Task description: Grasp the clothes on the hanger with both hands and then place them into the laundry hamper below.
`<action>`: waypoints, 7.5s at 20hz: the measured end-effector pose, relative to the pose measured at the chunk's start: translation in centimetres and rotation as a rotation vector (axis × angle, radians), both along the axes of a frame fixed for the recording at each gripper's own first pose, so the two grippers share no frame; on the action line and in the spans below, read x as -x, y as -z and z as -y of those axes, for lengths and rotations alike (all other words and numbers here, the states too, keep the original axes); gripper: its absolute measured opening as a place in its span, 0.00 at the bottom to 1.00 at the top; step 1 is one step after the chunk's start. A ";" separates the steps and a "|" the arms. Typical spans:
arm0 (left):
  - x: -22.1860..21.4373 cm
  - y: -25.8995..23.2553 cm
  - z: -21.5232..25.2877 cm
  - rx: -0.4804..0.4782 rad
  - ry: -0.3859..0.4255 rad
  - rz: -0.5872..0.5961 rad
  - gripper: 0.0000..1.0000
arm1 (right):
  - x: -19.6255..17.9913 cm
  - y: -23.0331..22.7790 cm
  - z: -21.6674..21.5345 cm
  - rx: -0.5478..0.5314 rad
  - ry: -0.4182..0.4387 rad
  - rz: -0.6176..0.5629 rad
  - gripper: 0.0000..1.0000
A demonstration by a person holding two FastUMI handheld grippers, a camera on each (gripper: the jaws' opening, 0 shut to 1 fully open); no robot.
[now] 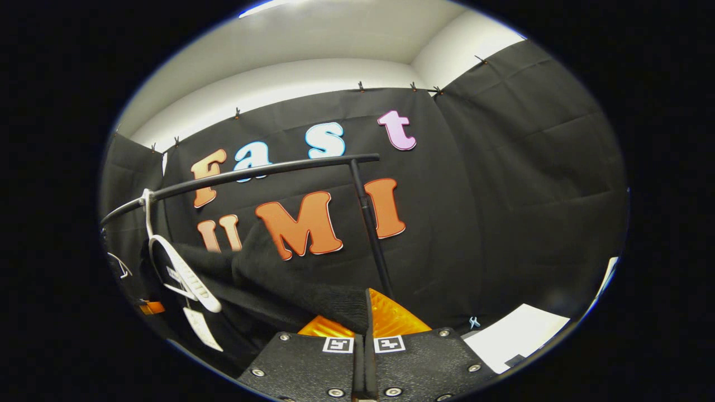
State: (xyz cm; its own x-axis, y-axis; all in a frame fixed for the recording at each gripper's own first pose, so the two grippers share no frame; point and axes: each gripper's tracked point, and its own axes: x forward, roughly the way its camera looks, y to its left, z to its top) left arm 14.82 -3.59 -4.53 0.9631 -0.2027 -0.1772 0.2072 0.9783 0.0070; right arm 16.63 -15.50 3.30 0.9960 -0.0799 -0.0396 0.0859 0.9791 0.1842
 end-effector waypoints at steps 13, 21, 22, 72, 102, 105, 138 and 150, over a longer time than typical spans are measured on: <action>0.8 -6.3 -2.9 0.056 -0.051 0.123 0.06 | -3.3 18.0 -7.5 -0.150 -0.147 -0.248 0.00; 1.3 -10.5 -6.0 0.081 -0.125 0.206 0.06 | -2.9 22.1 -14.2 -0.218 -0.235 -0.313 0.00; 1.4 -11.1 -6.2 0.088 -0.132 0.219 0.06 | -2.9 22.1 -15.1 -0.225 -0.244 -0.311 0.00; 3.3 24.0 1.3 -0.073 0.090 -0.550 0.05 | 3.8 37.5 -17.9 -0.233 -0.115 -0.621 0.00; 7.7 36.5 4.5 -0.228 0.076 -0.890 0.85 | 6.4 48.1 -16.9 -0.214 -0.130 -0.944 0.46; 8.6 35.9 4.6 -0.229 0.067 -0.880 0.99 | 6.9 47.0 -15.8 -0.203 -0.131 -0.927 0.61; 15.1 1.5 0.7 -0.092 -0.305 -0.124 1.00 | 9.5 15.5 5.9 0.106 -0.080 -0.384 0.94; 16.1 -8.4 1.6 -0.100 -0.303 0.097 0.94 | 10.8 1.4 7.2 0.127 -0.052 -0.110 0.94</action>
